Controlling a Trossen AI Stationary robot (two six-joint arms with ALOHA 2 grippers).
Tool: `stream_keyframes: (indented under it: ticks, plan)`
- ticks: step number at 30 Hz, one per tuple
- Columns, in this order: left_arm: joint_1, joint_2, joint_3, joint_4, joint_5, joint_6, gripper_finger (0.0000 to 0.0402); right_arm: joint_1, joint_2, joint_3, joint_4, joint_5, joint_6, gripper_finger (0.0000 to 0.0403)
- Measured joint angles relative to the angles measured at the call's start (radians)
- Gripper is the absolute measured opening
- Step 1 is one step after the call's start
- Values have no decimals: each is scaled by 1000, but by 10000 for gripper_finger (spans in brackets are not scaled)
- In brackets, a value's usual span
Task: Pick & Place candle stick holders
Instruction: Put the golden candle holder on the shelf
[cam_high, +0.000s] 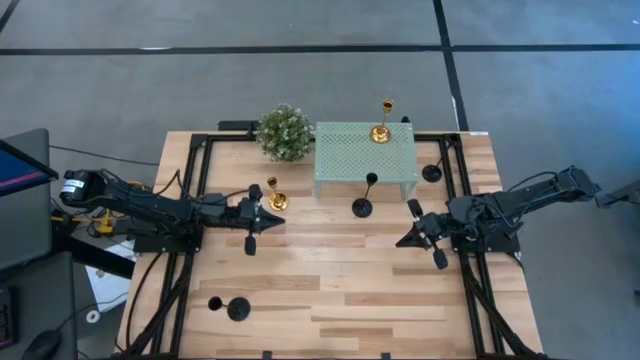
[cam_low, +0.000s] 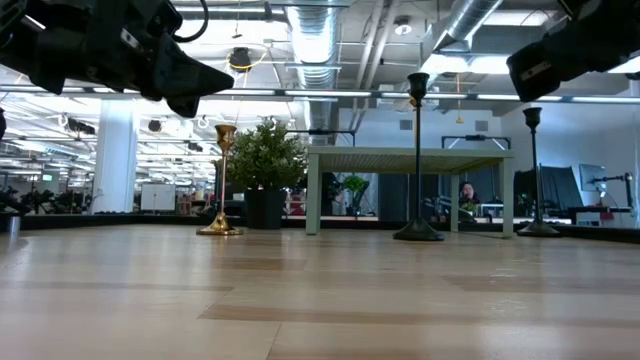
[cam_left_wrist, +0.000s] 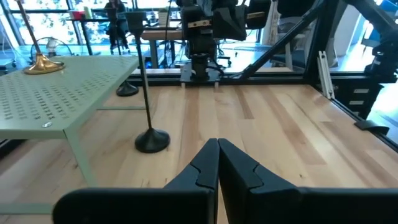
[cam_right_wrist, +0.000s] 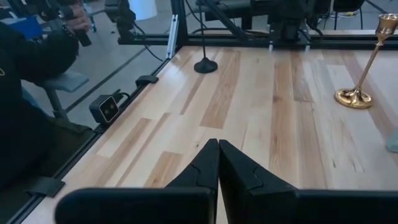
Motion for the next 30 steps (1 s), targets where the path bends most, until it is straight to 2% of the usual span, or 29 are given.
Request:
stream_keyframes:
  ticks: [7, 9, 13, 17, 24, 26, 30]
  plan:
    - [-2, 0, 0, -4, -1, -29, 4, 0, 0, 0, 0, 0, 0, 0]
    - [-16, 0, 0, -16, -30, -54, 4, 0, 0, 0, 0, 0, 0, 0]
    - [-75, 0, 0, -94, -172, -74, 4, 0, 0, 0, -1, 0, 0, 0]
    - [-156, 0, 0, -150, -327, -182, 4, -4, 0, 0, -1, 0, 0, 0]
    - [-259, -11, 0, -156, -645, -119, 4, -5, 0, 0, -3, 36, 0, 0]
    - [-268, -11, 0, -159, -687, -119, 4, -5, 0, 0, -3, 48, 0, 0]
    - [-268, -7, 0, -161, -675, -119, 8, -5, 0, 0, -3, 48, 0, 0]
